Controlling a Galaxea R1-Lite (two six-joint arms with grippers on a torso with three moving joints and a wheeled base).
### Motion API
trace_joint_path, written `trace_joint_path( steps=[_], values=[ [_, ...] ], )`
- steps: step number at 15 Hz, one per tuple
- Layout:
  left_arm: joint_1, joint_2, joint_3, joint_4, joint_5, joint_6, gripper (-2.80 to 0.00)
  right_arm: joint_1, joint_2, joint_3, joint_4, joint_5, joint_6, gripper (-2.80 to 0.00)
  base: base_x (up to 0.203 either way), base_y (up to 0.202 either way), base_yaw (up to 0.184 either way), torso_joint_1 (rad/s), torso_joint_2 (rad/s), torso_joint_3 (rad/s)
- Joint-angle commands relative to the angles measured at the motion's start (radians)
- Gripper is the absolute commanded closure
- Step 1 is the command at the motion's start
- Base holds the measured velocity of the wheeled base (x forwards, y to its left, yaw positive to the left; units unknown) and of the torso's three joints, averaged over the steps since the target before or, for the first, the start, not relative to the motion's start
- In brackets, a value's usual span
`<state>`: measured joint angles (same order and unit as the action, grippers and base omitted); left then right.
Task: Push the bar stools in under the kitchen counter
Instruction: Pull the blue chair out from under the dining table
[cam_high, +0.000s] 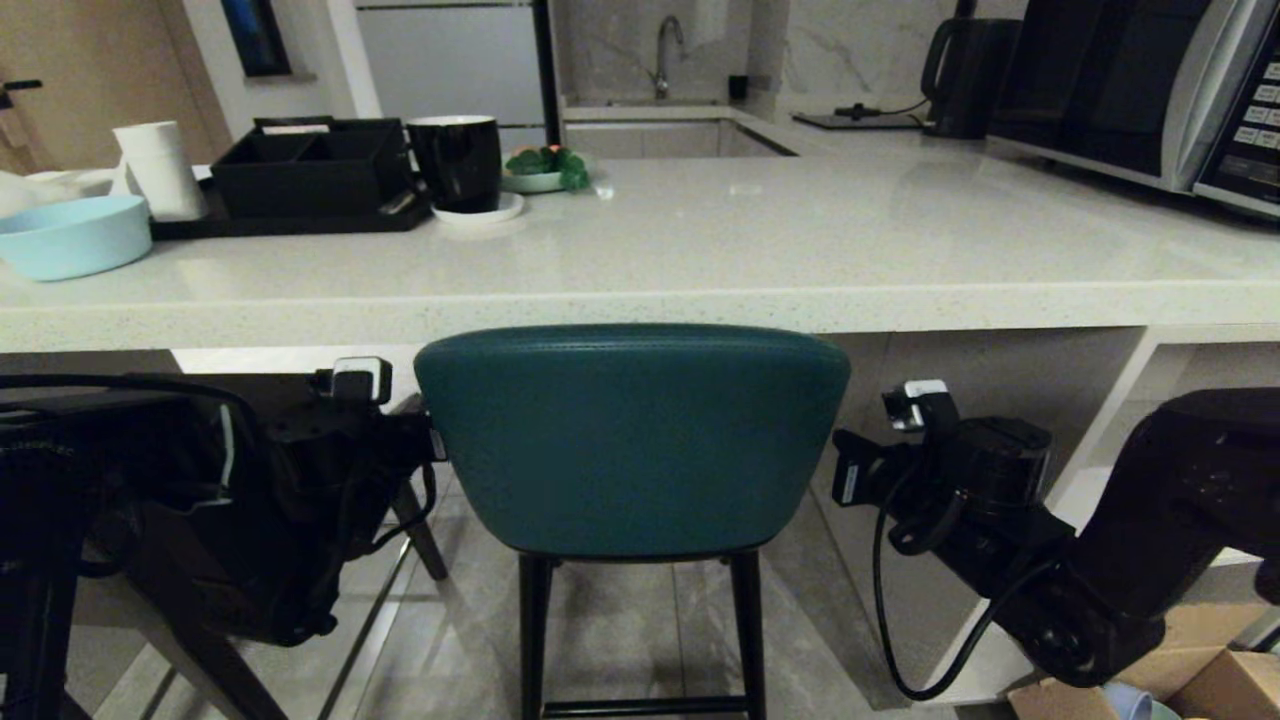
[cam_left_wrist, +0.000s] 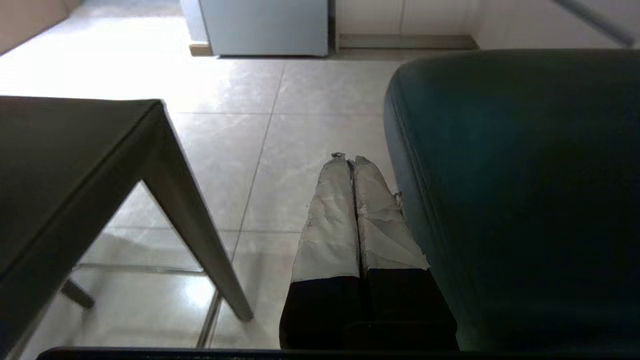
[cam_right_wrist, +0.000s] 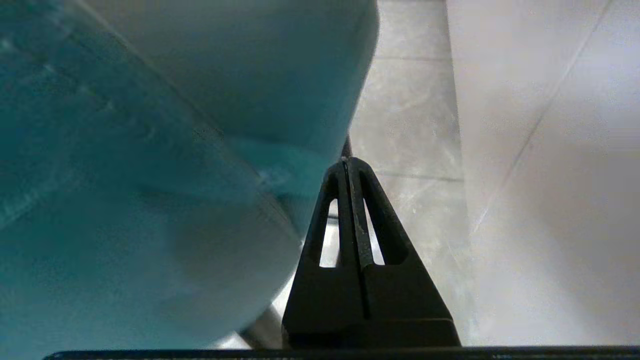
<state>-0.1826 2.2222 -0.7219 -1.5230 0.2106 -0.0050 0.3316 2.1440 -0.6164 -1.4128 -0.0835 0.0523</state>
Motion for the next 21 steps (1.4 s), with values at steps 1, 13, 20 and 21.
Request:
trace_joint_path(
  steps=[1, 13, 20, 21],
  values=[
    [0.006, 0.048, -0.040, -0.007, 0.004, 0.000, 0.00, 0.000, 0.045, -0.047, -0.005, -0.006, 0.000, 0.00, 0.000, 0.000, 0.000, 0.000, 0.00, 0.000],
    [0.027, 0.141, -0.375, 0.059, 0.069, -0.001, 0.00, -0.027, 0.153, -0.286, 0.072, -0.026, 0.003, 0.00, 0.000, 0.000, 0.000, 0.000, 0.00, 0.000],
    [-0.033, 0.122, -0.241, 0.006, 0.057, -0.005, 0.00, 0.046, 0.151, -0.292, 0.080, -0.068, 0.003, 0.00, 0.000, 0.000, 0.000, 0.000, 0.00, 0.000],
    [-0.043, 0.125, -0.207, -0.003, 0.053, -0.006, 0.00, 0.046, 0.151, -0.292, 0.080, -0.068, 0.003, 0.00, 0.000, 0.000, 0.000, 0.000, 0.00, 0.000]
  ],
)
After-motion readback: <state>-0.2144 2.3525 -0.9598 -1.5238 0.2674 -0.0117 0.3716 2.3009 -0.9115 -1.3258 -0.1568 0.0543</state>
